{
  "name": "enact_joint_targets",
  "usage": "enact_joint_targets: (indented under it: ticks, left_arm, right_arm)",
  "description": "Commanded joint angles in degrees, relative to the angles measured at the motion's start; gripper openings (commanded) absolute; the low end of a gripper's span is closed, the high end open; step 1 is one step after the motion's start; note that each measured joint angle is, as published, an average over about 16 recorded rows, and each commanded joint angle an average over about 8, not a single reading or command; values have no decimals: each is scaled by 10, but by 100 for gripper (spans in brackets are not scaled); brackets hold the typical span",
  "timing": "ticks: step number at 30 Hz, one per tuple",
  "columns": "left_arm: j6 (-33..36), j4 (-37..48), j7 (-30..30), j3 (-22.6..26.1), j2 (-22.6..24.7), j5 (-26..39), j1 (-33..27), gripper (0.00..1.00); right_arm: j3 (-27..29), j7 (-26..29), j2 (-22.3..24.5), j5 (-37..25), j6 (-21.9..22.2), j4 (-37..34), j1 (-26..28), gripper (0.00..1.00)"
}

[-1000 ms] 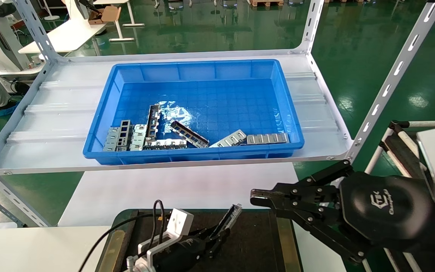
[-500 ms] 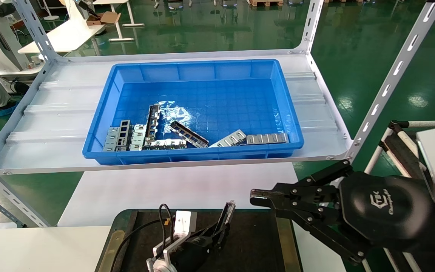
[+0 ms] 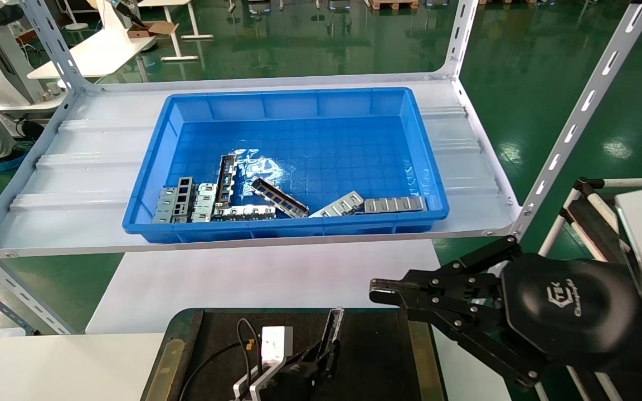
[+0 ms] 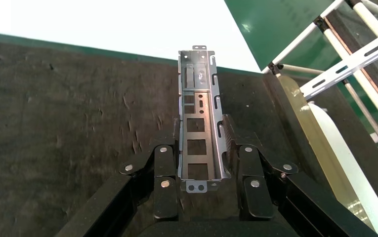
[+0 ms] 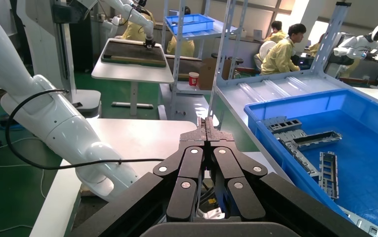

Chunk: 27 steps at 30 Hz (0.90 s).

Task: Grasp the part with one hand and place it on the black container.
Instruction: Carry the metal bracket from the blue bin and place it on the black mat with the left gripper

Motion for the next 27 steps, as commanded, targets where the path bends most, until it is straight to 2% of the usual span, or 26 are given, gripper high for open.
enact_joint_targets:
  ticks: [1, 19, 21, 23, 24, 27]
  left_arm:
    - [-10, -2, 0, 1, 3, -1, 3, 0]
    - [-80, -28, 2, 5, 23, -8, 33, 0]
    - [-87, -28, 2, 7, 25, -11, 35, 0]
    - [-94, -29, 2, 9, 26, -14, 36, 7]
    - [-97, -29, 3, 10, 27, -16, 37, 15]
    - [-104, -30, 3, 13, 29, -21, 37, 52]
  right_arm:
    - [0, 0, 0, 0, 0, 0, 0, 0]
    - [0, 0, 0, 0, 0, 0, 0, 1]
    - [0, 0, 0, 0, 0, 0, 0, 8]
    - [0, 0, 0, 0, 0, 0, 0, 21]
    - [0, 0, 0, 0, 0, 0, 0, 32]
    - [0, 0, 0, 0, 0, 0, 0, 68]
